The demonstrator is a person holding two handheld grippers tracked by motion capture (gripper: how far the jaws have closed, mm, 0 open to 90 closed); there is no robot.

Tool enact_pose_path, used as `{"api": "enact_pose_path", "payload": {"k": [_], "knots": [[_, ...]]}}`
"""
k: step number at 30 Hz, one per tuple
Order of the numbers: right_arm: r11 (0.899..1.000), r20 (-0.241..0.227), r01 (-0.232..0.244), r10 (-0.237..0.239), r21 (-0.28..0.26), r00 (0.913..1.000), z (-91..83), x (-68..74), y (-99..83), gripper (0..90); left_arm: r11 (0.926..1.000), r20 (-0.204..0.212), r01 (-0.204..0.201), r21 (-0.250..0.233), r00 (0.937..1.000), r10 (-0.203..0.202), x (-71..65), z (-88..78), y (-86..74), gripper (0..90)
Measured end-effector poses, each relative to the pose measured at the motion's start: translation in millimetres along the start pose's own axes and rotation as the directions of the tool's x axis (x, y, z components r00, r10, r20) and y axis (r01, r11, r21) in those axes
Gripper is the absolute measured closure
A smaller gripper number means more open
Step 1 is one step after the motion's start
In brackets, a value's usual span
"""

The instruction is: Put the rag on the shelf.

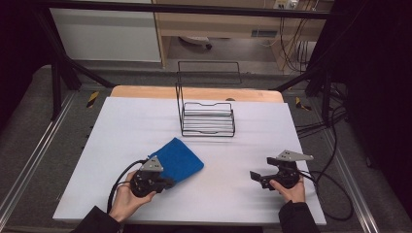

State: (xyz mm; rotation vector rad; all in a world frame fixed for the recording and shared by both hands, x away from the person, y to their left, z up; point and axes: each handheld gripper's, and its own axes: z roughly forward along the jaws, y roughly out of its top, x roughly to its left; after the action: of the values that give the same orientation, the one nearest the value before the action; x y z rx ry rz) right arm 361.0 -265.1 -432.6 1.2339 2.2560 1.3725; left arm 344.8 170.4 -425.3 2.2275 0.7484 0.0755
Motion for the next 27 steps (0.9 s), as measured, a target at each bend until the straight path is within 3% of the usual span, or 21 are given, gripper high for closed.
{"api": "enact_pose_path", "payload": {"k": [14,22,27], "knots": [[1.0,0.001,0.006,-0.006,-0.008,1.0,-0.6,-0.1,-0.3,2.1,0.9989,0.034,0.033,-0.032,0.9989,-0.032,-26.3,20.4,14.4,87.0],[1.0,0.002,0.005,-0.005,-0.003,1.0,0.6,0.5,-0.6,2.4,0.9998,0.029,0.012,-0.015,0.9995,-0.011,-36.0,37.1,19.8,86.5],[1.0,0.011,0.0,0.0,-0.003,0.9999,1.9,0.8,-0.6,2.7,0.9999,0.022,0.011,-0.013,0.9997,-0.011,-35.5,37.5,19.3,77.9]]}}
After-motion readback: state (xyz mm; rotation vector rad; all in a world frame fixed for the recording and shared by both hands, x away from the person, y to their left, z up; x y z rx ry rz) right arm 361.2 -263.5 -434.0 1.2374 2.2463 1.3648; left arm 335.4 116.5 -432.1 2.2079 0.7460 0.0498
